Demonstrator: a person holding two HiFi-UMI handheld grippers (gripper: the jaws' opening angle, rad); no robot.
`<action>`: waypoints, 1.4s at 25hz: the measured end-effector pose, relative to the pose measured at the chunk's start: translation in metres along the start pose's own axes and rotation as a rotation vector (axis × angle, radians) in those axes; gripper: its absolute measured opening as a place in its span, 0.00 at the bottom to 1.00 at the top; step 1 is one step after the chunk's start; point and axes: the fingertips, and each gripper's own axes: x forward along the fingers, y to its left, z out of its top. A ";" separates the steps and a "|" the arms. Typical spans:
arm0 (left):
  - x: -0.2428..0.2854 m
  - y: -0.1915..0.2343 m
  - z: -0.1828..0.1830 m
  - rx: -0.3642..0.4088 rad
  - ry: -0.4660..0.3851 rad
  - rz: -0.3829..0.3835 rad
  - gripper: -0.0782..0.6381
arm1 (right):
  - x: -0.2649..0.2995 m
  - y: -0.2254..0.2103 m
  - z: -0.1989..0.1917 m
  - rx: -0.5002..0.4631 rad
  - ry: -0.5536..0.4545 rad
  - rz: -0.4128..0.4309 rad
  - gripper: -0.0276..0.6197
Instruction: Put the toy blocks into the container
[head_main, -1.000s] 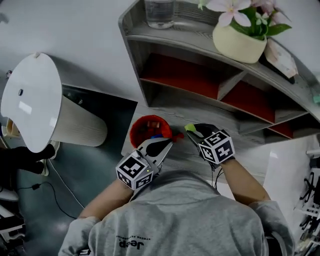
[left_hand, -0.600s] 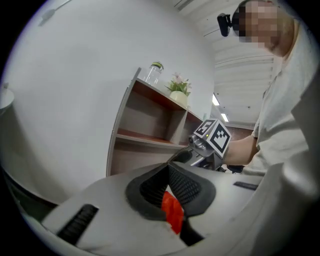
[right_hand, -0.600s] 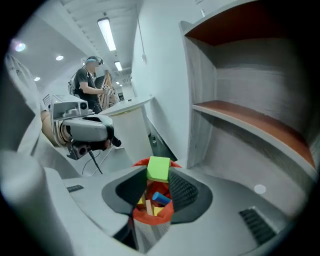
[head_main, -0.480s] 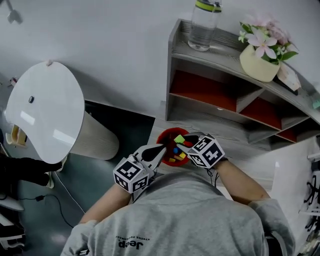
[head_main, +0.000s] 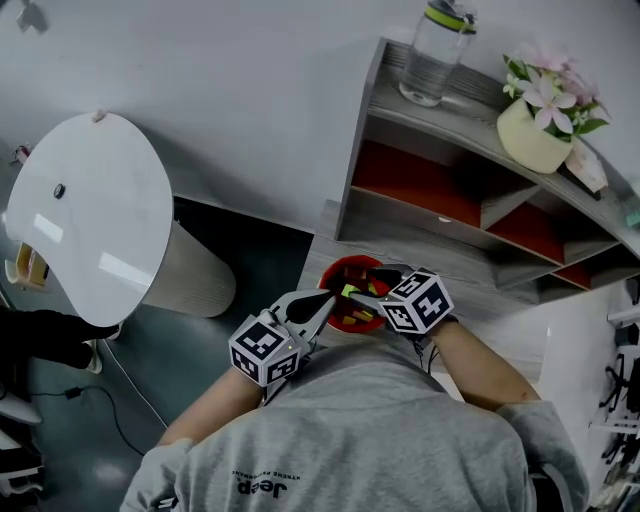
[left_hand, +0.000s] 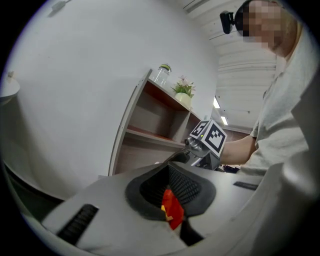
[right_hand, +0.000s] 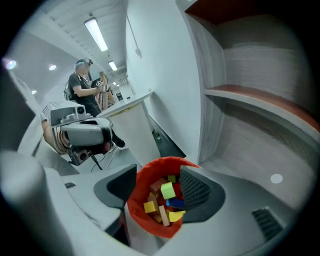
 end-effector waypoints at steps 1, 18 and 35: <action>0.001 -0.001 0.000 0.000 0.000 -0.002 0.12 | -0.003 -0.002 0.001 0.003 -0.008 -0.004 0.50; 0.081 -0.062 -0.019 0.006 0.057 -0.002 0.12 | -0.051 -0.100 -0.068 -0.107 -0.003 -0.067 0.49; 0.173 -0.117 -0.118 -0.113 0.112 0.212 0.12 | 0.066 -0.162 -0.218 -0.367 0.282 0.044 0.40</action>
